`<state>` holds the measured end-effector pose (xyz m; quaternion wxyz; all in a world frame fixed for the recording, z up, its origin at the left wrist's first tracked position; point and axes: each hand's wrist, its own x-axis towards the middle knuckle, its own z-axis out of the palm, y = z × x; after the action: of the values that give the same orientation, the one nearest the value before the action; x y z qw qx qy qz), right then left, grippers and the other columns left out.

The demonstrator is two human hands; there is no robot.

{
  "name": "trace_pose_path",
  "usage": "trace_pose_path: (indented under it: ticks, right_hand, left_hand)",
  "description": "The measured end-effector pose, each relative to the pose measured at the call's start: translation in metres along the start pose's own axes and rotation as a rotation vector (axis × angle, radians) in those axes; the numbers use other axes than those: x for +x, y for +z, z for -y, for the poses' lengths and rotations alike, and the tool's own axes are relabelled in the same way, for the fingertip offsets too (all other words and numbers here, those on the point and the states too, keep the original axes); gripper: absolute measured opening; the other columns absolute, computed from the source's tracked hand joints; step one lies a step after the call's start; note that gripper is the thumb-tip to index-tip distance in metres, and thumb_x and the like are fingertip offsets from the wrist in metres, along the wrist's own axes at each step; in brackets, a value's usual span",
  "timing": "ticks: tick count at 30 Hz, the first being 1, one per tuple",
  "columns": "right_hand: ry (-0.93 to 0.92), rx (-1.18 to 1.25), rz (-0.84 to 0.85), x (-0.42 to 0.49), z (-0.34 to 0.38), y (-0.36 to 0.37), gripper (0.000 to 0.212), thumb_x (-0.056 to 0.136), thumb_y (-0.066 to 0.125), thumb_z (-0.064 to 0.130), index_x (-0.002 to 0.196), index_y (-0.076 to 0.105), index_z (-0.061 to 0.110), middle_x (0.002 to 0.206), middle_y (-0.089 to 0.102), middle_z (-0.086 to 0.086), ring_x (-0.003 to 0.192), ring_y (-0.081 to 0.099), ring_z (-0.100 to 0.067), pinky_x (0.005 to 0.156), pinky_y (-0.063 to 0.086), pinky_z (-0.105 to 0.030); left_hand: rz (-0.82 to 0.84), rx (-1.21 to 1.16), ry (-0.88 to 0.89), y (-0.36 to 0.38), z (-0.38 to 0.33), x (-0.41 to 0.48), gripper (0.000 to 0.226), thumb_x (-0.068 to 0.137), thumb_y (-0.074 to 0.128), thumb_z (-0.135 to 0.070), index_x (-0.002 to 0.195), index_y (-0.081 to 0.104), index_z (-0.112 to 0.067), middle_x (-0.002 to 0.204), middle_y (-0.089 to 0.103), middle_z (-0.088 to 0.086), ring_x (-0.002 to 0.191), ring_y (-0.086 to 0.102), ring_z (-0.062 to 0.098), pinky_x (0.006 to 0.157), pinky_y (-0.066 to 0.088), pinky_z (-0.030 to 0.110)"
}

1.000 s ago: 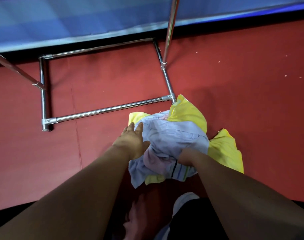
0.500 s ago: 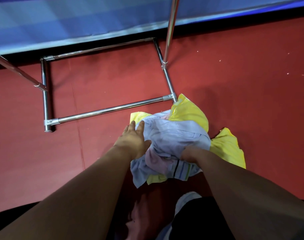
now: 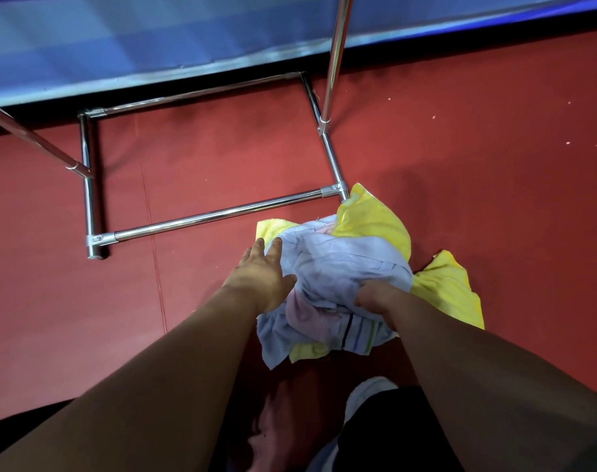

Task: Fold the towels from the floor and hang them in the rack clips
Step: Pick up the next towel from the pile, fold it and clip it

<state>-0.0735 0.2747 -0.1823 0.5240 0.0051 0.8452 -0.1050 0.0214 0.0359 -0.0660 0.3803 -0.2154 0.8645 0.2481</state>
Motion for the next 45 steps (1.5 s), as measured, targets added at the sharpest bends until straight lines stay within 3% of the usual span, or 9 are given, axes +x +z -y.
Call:
trace_pose_path:
  ticks: [6, 8, 12, 15, 19, 25, 29, 38, 45]
  right_hand:
    - [-0.102, 0.53, -0.355, -0.015, 0.017, -0.015, 0.03, 0.095, 0.059, -0.003, 0.1, 0.081, 0.017, 0.12, 0.076, -0.007, 0.112, 0.069, -0.027, 0.1, 0.051, -0.031]
    - [-0.162, 0.785, -0.245, -0.029, 0.034, -0.024, 0.026, 0.091, 0.07, -0.001, 0.081, 0.079, 0.022, 0.1, 0.075, -0.004, 0.088, 0.068, -0.019, 0.082, 0.053, -0.031]
    - [-0.274, 1.18, 0.235, -0.059, 0.071, -0.034, 0.011, 0.093, 0.069, 0.004, 0.092, 0.079, 0.009, 0.103, 0.071, -0.02, 0.088, 0.071, -0.026, 0.081, 0.057, -0.035]
    - [-0.359, 1.273, 0.476, -0.074, 0.089, -0.036, 0.019, 0.1, 0.057, 0.005, 0.106, 0.075, 0.007, 0.114, 0.076, -0.018, 0.104, 0.075, -0.03, 0.095, 0.059, -0.042]
    - [-0.335, 1.393, 0.408, -0.071, 0.099, -0.04, 0.013, 0.1, 0.059, 0.014, 0.107, 0.07, 0.013, 0.11, 0.076, -0.011, 0.103, 0.073, -0.028, 0.094, 0.057, -0.042]
    - [-0.245, 0.968, 0.143, -0.051, 0.083, -0.024, 0.024, 0.087, 0.07, 0.035, 0.1, 0.072, 0.014, 0.083, 0.056, -0.014, 0.064, 0.052, -0.017, 0.055, 0.035, -0.032]
    - [-0.217, 0.848, 0.12, -0.051, 0.074, -0.004, 0.036, 0.099, 0.056, 0.018, 0.064, 0.051, 0.013, 0.055, 0.041, -0.007, 0.048, 0.037, -0.015, 0.044, 0.03, -0.025]
    - [-0.352, 0.644, 0.169, -0.052, 0.073, -0.002, 0.022, 0.083, 0.074, 0.0, 0.101, 0.076, 0.013, 0.088, 0.072, -0.009, 0.086, 0.066, -0.02, 0.082, 0.051, -0.034]
    - [-0.267, 0.784, 0.051, -0.051, 0.07, -0.003, 0.011, 0.098, 0.066, 0.016, 0.088, 0.065, 0.015, 0.083, 0.064, -0.006, 0.072, 0.068, -0.015, 0.073, 0.056, -0.026]
  left_hand:
    - [0.005, -0.013, 0.002, 0.0, -0.006, 0.002, 0.086, 0.108, 0.05, -0.051, 0.171, -0.004, -0.029, 0.179, -0.009, 0.005, 0.166, 0.0, 0.03, 0.13, 0.016, 0.047]
    - [-0.002, -0.039, 0.012, -0.001, -0.006, 0.003, 0.086, 0.107, 0.053, -0.049, 0.171, 0.0, -0.028, 0.18, -0.006, 0.004, 0.166, 0.004, 0.03, 0.13, 0.018, 0.046]
    - [0.012, -0.166, 0.114, -0.009, -0.015, -0.001, 0.089, 0.098, 0.072, -0.042, 0.17, 0.021, -0.025, 0.174, 0.028, 0.003, 0.154, 0.037, 0.023, 0.117, 0.037, 0.032]
    - [-0.003, -0.33, 0.093, -0.011, -0.018, -0.002, 0.052, 0.095, 0.078, -0.032, 0.141, 0.056, -0.02, 0.125, 0.069, 0.0, 0.098, 0.061, 0.015, 0.076, 0.045, 0.024]
    - [-0.175, -0.596, 0.031, -0.017, -0.011, 0.002, 0.006, 0.096, 0.067, -0.019, 0.101, 0.07, -0.018, 0.09, 0.073, 0.001, 0.084, 0.066, 0.025, 0.064, 0.048, 0.028]
    - [-0.163, -1.235, -0.026, -0.022, -0.007, 0.005, 0.033, 0.089, 0.069, -0.033, 0.11, 0.077, -0.009, 0.103, 0.083, 0.012, 0.105, 0.078, 0.036, 0.1, 0.06, 0.057]
    - [-0.133, -1.465, -0.069, -0.027, -0.01, 0.001, 0.028, 0.105, 0.064, -0.023, 0.123, 0.072, -0.003, 0.113, 0.08, 0.018, 0.107, 0.077, 0.033, 0.092, 0.062, 0.043]
    - [-0.214, -1.825, -0.172, -0.042, 0.0, 0.003, 0.032, 0.108, 0.059, -0.04, 0.111, 0.071, -0.011, 0.095, 0.083, 0.009, 0.082, 0.08, 0.016, 0.072, 0.058, 0.031]
    - [-0.389, -1.848, -0.267, -0.05, 0.008, 0.007, 0.03, 0.1, 0.069, -0.038, 0.116, 0.07, -0.013, 0.095, 0.078, 0.003, 0.088, 0.074, 0.016, 0.073, 0.055, 0.031]
